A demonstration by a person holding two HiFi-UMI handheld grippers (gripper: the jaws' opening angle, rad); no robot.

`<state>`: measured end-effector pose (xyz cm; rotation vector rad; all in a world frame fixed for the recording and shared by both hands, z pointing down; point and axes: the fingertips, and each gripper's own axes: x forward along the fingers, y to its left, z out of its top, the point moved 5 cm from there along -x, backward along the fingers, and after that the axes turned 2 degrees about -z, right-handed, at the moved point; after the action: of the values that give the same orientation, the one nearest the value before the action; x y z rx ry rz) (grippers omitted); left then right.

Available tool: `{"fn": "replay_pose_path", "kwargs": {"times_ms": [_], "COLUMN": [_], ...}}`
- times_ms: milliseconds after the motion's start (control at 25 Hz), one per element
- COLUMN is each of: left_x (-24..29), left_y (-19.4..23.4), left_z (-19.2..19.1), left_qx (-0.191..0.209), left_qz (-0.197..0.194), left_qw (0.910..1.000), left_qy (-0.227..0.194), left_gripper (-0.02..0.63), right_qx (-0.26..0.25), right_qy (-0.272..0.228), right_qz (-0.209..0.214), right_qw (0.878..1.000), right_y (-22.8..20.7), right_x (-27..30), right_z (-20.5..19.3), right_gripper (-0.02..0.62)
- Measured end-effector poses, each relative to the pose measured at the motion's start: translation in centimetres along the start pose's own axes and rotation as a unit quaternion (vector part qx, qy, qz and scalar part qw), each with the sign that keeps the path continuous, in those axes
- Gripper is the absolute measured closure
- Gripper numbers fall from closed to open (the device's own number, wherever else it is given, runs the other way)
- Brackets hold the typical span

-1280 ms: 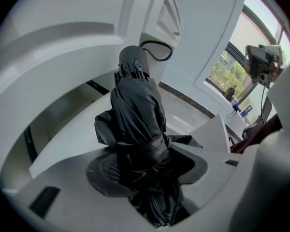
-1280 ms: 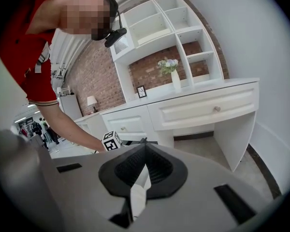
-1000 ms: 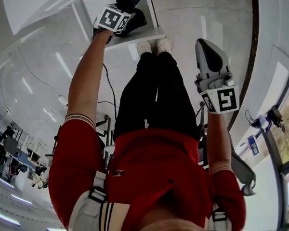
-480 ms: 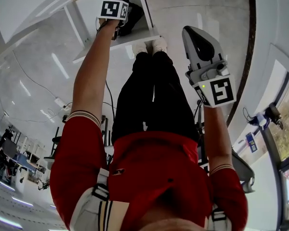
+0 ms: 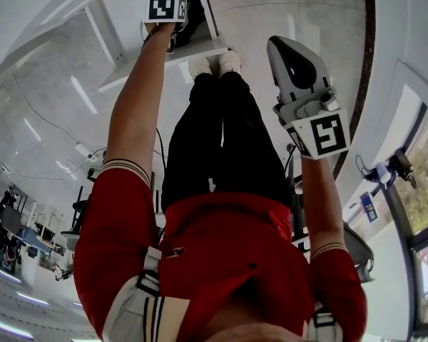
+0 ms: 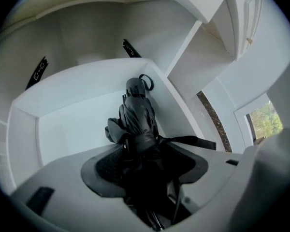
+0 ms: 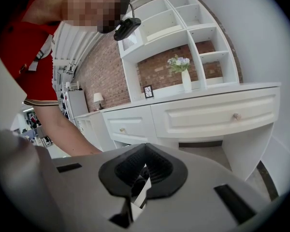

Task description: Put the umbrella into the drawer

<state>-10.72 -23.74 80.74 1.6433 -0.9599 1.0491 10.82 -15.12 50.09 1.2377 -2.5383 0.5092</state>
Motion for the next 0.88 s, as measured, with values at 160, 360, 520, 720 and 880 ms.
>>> {"fn": "replay_pose_path", "kwargs": {"times_ms": [160,360,520,720,880], "left_x": [-1.7,-6.2,-11.9,-20.5,-27.4], "left_y": [-0.2,-1.4,-3.7,-7.1,-9.5], "left_z": [0.1,1.1,2.5,2.5,2.3], "left_qx": [0.028,0.057,0.094,0.108,0.107], "left_qz": [0.011,0.012,-0.009,-0.026,-0.042], "left_qw": [0.9992,0.9951,0.9843,0.9623,0.9396], "left_qy": [-0.025,-0.08,-0.15,-0.248,-0.322], "left_gripper": [0.345,0.345,0.347,0.366,0.388], "right_qx": [0.003,0.005,0.015,0.014,0.008], "right_qy": [0.0,-0.006,-0.016,-0.033,-0.048], "right_qz": [0.003,0.011,0.018,0.038,0.051], "right_qw": [1.0,1.0,1.0,0.999,0.997], "right_y": [0.1,0.6,1.5,3.4,4.6], "right_x": [-0.3,-0.3,0.3,0.5,0.9], "right_z": [-0.2,0.2,1.4,4.2,6.8], "right_gripper": [0.597,0.597,0.597,0.597,0.597]}}
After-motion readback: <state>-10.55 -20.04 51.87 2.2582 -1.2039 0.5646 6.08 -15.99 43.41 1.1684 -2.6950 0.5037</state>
